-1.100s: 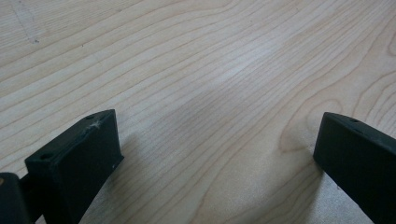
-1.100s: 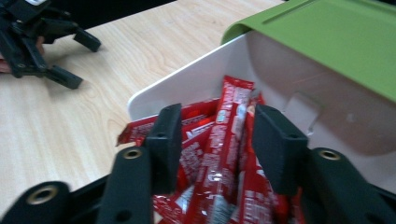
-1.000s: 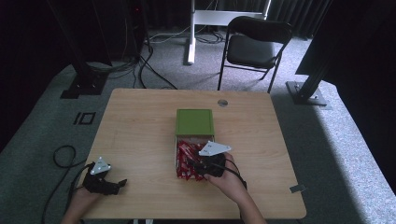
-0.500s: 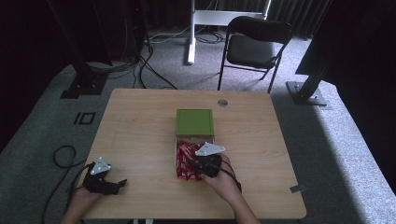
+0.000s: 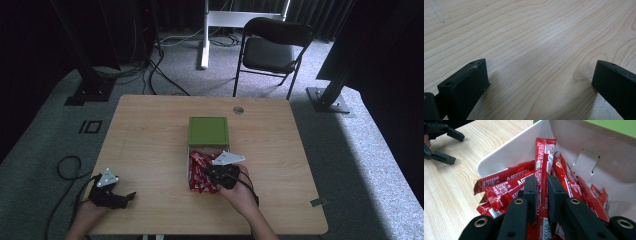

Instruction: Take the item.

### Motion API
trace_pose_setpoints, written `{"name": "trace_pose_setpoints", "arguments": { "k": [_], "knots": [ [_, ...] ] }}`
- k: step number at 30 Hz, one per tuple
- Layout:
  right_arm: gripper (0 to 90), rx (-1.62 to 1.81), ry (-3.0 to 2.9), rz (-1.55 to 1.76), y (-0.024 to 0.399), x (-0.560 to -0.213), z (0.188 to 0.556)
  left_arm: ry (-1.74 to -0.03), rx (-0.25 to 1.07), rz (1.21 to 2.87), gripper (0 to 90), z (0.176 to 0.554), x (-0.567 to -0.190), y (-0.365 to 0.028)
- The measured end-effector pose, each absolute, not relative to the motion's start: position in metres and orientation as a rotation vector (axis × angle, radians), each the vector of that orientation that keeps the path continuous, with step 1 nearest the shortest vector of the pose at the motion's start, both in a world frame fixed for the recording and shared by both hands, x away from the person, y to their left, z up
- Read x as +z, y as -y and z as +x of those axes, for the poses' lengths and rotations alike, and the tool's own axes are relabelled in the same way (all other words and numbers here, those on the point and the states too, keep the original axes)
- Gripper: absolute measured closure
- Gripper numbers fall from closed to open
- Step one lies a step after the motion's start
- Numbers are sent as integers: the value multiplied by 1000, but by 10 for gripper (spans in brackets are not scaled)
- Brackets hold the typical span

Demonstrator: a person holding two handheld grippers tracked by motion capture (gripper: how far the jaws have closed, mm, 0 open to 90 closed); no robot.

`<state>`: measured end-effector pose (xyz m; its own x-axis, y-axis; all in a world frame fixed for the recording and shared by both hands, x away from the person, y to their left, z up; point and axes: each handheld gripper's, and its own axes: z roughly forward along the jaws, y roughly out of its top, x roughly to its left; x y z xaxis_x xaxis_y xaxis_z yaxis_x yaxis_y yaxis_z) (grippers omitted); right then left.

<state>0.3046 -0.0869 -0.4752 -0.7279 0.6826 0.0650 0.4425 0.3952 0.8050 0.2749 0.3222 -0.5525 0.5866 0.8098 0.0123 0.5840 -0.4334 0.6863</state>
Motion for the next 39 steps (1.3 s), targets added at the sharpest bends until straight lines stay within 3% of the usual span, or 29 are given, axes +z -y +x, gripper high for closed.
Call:
{"name": "trace_pose_setpoints", "arguments": {
  "k": [22,39],
  "knots": [
    [801,1344,-2319,953,100,-439,291,-1103,453,2171,15,275,-553,-322],
    [801,1375,-2084,1065,130,-418,302,-1102,454,2172,15,275,-552,-322]
  ]
}}
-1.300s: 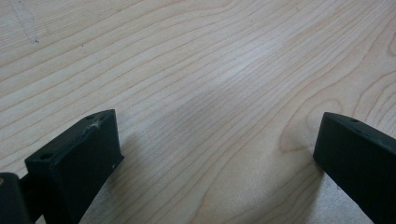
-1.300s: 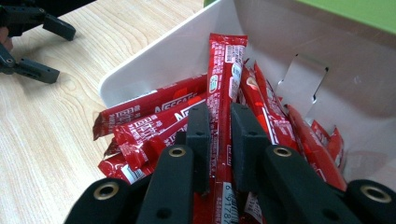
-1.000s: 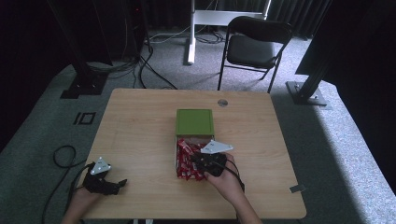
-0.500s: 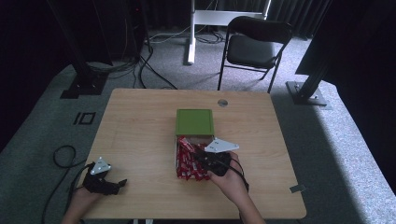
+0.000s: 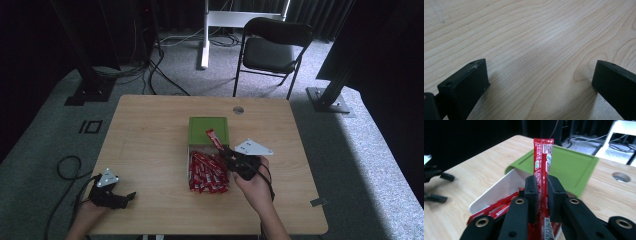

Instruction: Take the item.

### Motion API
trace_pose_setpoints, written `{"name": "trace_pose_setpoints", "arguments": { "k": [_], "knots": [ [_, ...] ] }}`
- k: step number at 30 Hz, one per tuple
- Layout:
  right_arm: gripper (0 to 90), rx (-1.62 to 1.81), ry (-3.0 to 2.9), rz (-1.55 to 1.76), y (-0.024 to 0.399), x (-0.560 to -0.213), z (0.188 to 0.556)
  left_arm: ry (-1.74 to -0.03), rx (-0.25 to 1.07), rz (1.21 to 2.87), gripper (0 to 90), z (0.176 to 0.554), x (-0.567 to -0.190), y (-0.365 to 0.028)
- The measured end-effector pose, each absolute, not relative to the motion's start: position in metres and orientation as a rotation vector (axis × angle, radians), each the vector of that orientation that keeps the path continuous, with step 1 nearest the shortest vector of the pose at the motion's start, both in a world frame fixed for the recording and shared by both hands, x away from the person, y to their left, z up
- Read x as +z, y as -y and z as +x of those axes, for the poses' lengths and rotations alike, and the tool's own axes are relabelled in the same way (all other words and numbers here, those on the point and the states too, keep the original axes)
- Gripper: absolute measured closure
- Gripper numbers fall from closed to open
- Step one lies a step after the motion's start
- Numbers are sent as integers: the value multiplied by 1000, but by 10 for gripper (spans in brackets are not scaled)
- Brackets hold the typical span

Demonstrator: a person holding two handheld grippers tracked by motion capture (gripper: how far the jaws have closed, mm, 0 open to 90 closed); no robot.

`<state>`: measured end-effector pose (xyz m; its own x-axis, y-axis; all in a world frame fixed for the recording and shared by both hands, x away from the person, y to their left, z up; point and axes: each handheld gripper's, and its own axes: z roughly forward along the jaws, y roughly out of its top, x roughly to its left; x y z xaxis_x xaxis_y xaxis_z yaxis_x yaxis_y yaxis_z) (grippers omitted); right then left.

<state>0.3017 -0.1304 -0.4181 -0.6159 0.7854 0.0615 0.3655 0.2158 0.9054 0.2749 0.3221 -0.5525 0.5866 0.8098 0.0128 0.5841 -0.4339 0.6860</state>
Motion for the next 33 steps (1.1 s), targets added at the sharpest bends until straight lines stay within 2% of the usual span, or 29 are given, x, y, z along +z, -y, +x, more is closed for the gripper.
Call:
{"name": "trace_pose_setpoints", "arguments": {
  "k": [15,33],
  "knots": [
    [800,1290,-1869,1273,156,-440,325,-1102,454,2171,15,275,-553,-322],
    [800,1226,-1724,1542,156,-502,350,-1102,452,2170,15,275,-553,-322]
  ]
}}
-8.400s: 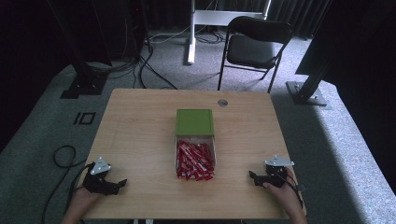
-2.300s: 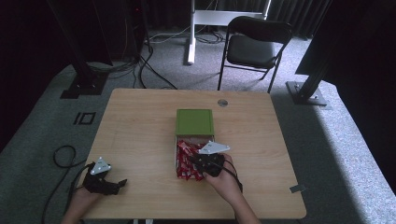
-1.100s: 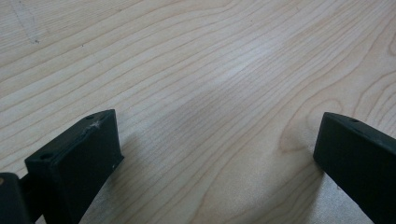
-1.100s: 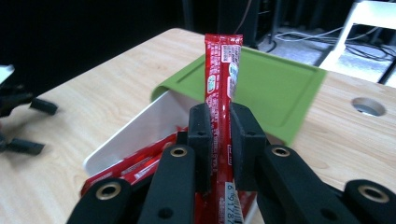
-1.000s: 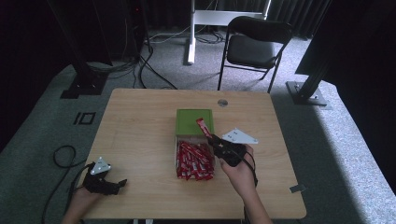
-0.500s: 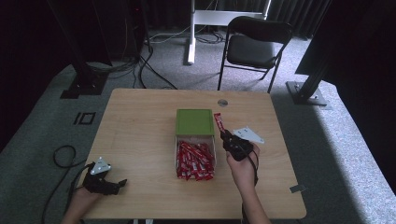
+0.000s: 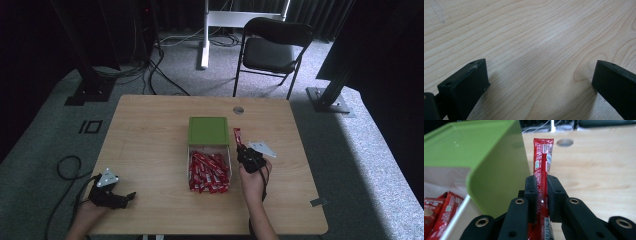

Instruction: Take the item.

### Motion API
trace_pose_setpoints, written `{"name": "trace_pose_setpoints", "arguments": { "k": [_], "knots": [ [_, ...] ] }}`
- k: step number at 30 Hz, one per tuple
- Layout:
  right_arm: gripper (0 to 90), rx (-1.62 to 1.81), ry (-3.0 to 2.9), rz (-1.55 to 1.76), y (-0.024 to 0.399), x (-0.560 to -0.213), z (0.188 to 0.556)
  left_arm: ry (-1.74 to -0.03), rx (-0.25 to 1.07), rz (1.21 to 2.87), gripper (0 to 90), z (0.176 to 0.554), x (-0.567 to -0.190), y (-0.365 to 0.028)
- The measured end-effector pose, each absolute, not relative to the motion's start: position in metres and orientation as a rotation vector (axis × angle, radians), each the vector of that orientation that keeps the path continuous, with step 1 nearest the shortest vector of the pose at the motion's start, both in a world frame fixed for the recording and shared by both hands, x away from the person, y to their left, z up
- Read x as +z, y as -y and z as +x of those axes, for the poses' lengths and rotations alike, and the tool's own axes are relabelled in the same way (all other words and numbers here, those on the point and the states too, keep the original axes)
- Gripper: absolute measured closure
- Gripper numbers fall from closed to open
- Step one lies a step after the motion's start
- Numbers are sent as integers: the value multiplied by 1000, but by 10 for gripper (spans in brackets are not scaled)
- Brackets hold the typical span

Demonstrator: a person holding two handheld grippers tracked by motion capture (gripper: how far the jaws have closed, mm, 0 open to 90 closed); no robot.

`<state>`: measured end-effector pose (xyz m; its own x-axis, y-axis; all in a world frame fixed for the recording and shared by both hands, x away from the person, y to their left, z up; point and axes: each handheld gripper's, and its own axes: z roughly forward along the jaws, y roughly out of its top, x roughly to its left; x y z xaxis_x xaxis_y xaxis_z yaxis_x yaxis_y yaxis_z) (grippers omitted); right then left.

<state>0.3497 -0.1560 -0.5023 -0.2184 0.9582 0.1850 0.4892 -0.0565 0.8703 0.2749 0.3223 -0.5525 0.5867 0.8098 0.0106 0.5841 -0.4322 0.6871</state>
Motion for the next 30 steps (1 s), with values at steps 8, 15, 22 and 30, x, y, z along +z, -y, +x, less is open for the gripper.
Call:
{"name": "trace_pose_setpoints", "arguments": {
  "k": [8,15,22,30],
  "knots": [
    [800,1190,-1745,1618,151,-530,362,-1102,452,2170,15,275,-553,-322],
    [800,1191,-1762,1671,147,-542,371,-1101,454,2172,15,275,-553,-322],
    [799,1200,-1753,1706,142,-548,377,-1100,453,2173,15,275,-552,-322],
    [795,1169,-1760,1716,139,-554,382,-1102,451,2170,15,275,-552,-322]
  ]
}}
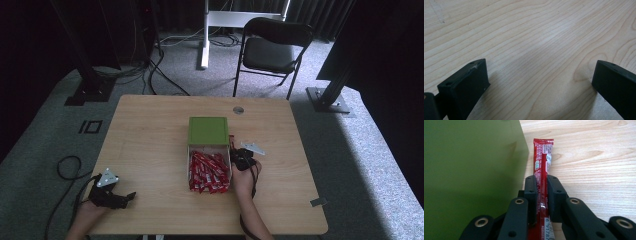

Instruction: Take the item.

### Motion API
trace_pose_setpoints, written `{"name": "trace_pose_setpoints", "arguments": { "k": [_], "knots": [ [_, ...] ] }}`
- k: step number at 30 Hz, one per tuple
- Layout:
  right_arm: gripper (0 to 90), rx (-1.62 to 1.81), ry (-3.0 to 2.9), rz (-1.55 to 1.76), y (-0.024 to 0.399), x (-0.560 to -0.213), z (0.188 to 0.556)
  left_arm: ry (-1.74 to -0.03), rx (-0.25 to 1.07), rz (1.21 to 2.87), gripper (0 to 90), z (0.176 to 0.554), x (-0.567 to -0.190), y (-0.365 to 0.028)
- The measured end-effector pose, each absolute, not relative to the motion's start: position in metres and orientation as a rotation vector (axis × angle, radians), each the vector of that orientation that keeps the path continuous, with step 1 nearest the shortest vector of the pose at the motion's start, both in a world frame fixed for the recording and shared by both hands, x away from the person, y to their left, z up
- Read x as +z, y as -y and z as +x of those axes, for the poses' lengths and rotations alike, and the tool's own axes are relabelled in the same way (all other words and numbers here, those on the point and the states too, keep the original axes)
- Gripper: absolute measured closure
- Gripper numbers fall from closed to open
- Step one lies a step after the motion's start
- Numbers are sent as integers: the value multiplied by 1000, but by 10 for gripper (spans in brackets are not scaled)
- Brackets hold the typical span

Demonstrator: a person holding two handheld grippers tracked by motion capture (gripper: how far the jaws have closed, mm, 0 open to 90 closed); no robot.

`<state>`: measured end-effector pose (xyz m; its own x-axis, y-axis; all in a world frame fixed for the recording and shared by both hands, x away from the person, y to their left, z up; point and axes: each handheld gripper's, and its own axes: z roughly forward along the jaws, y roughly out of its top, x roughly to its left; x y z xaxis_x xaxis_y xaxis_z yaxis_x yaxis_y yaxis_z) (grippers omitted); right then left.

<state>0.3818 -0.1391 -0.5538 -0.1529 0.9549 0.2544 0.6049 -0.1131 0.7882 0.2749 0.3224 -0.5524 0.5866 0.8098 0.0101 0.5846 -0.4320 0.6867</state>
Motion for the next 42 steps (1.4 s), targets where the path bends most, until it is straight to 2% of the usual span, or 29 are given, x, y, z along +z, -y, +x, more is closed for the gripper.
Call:
{"name": "trace_pose_setpoints", "arguments": {
  "k": [12,30,42],
  "knots": [
    [680,1181,-1789,1728,141,-550,384,-1102,452,2170,15,275,-552,-322],
    [462,1112,-1798,1656,182,-535,371,-1101,454,2173,15,275,-552,-322],
    [391,1069,-1819,1620,212,-533,358,-1101,454,2173,15,275,-552,-322]
  ]
}}
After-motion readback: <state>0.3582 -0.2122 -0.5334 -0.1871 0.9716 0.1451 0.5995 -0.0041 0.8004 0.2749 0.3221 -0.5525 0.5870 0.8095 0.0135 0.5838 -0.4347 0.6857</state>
